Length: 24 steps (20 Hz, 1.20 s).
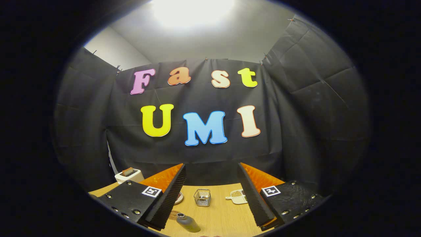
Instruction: Take the bottle from table, then pour the juice into the cup, finally place the bottle on the coaster
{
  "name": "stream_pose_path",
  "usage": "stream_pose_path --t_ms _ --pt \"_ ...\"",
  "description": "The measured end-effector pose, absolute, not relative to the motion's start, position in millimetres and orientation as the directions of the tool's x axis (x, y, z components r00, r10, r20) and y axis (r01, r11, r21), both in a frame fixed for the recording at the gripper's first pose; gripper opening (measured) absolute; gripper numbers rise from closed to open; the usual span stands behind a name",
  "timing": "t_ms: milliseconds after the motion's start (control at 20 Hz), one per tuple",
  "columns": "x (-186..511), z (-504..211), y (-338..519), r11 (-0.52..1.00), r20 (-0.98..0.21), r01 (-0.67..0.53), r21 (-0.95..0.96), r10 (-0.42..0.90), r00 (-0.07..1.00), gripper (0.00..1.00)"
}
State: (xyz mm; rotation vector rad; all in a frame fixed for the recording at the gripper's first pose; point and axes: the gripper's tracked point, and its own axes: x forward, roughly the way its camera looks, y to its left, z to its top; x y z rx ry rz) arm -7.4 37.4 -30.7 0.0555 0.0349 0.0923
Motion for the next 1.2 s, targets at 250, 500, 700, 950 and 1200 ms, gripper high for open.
stream_pose_path --t_ms 250,500,700,950,1200 --pt "-15 -63 67 0.986 -0.019 -0.161 0.053 0.162 0.987 0.95" --pt "-22 -111 86 0.985 -0.032 -0.171 0.014 0.171 0.985 0.95" --pt "-24 -156 100 0.985 -0.057 -0.173 0.012 0.173 0.983 0.95" --pt "-22 -227 121 0.981 -0.130 -0.193 0.002 0.192 0.973 0.95" --pt "-15 -273 132 0.982 -0.152 -0.188 -0.025 0.182 0.971 0.95"
